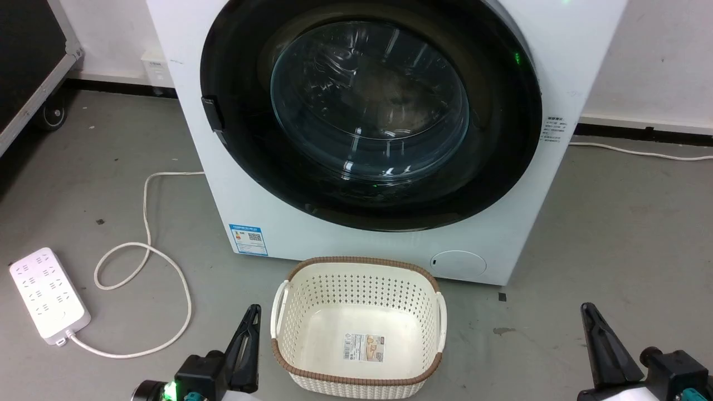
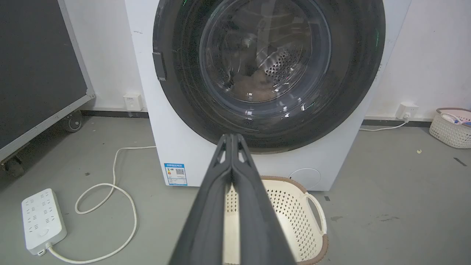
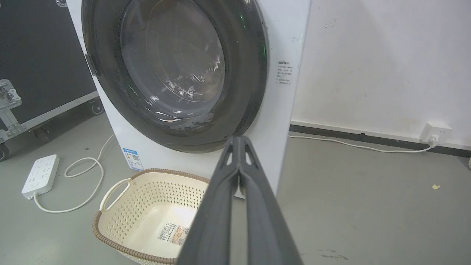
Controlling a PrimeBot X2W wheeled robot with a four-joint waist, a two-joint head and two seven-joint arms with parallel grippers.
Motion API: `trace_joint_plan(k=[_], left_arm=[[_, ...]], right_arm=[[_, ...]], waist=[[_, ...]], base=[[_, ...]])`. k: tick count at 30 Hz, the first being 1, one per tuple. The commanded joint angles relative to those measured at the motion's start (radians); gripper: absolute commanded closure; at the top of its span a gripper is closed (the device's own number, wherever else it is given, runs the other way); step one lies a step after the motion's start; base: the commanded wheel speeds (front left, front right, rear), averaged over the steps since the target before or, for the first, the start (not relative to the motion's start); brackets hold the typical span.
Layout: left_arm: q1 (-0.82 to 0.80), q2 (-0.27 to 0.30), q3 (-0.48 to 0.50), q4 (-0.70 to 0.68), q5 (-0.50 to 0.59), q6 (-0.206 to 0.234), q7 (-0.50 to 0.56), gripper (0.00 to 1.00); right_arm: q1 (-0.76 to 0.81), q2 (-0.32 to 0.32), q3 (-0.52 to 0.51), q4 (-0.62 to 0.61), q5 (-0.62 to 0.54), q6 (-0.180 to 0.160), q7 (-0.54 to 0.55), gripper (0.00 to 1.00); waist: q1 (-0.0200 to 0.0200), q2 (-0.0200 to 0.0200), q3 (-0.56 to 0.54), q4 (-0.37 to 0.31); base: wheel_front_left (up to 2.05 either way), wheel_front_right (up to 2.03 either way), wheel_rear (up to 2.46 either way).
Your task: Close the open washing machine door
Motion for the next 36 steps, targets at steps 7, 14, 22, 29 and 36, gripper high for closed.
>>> trace_joint_plan(k=[7, 14, 22, 29, 36], left_arm=[[-0.005, -0.002, 0.012, -0.011, 0.010, 0.002, 0.018, 1.00], [-0.008, -0.003, 0.020, -0.019, 0.016, 0.003, 0.033, 1.00], [-0.011, -0.004, 0.029, -0.027, 0.022, 0.004, 0.049, 1.00], [-0.014, -0.005, 0.037, -0.034, 0.028, 0.005, 0.063, 1.00], [-0.017, -0.006, 0.047, -0.043, 0.035, 0.006, 0.082, 1.00]], right_arm=[[-0.008, 0.001, 0.007, -0.013, -0.004, 0.000, 0.018, 1.00], [-0.012, 0.001, 0.013, -0.019, -0.006, 0.000, 0.032, 1.00], [-0.017, 0.001, 0.020, -0.027, -0.008, 0.000, 0.048, 1.00], [-0.021, 0.002, 0.026, -0.033, -0.010, 0.000, 0.063, 1.00], [-0.026, 0.002, 0.034, -0.042, -0.013, 0.000, 0.081, 1.00]], waist=[[0.0000, -0.0001, 0.002, -0.002], [0.0000, -0.0001, 0.003, -0.003], [0.0000, -0.0001, 0.005, -0.005], [0.0000, -0.0001, 0.006, -0.006], [0.0000, -0.0001, 0.008, -0.008]], base=[[0.00, 0.00, 0.00], [0.00, 0.00, 0.00], [0.00, 0.00, 0.00], [0.00, 0.00, 0.00], [0.00, 0.00, 0.00]])
